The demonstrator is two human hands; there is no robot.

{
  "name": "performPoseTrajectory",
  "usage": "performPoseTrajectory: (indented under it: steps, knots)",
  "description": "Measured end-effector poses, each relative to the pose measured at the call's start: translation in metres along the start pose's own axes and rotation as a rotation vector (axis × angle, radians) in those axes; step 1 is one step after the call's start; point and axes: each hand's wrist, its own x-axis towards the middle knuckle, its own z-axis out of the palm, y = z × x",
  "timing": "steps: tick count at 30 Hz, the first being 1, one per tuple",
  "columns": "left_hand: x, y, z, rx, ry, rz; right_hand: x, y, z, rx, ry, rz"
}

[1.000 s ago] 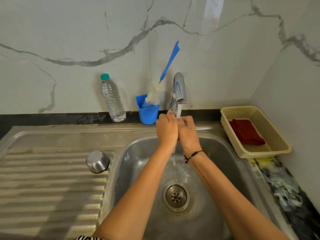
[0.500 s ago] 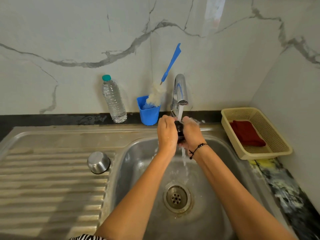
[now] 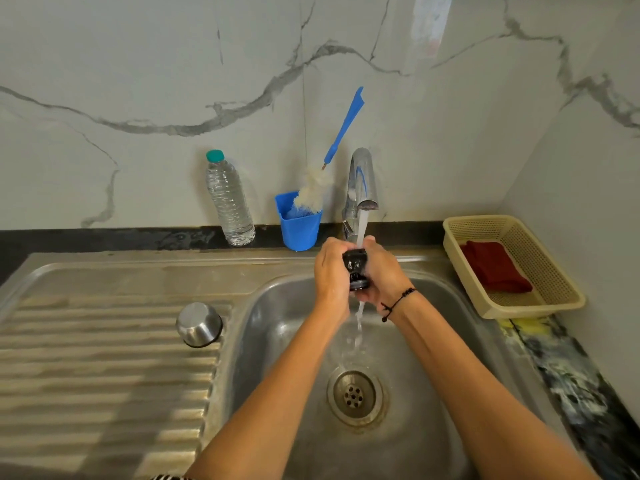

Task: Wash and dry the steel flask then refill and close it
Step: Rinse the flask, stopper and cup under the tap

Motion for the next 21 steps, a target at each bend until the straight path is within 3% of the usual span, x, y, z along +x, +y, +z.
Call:
performPoseTrajectory:
  steps: [2, 4, 9, 13, 21]
  knots:
    - [0.001, 0.001, -0.001, 0.026, -0.033, -0.002, -0.004, 0.001, 0.000, 0.127, -0.018, 0.081]
    - [0.005, 0.003, 0.001, 0.117, -0.021, 0.002, -0.001, 0.001, 0.003, 0.117, 0.032, 0.039]
    - [0.006, 0.003, 0.010, 0.130, 0.185, -0.037, 0.000, 0.008, 0.012, -0.059, 0.147, -0.242]
    - [0.003, 0.013, 0.010, -0.092, 0.174, -0.119, -0.007, 0.013, 0.012, -0.264, 0.276, -0.534]
    - [-0.001, 0.009, 0.012, -0.009, 0.146, -0.044, 0.009, -0.008, -0.003, -0.105, 0.175, -0.179]
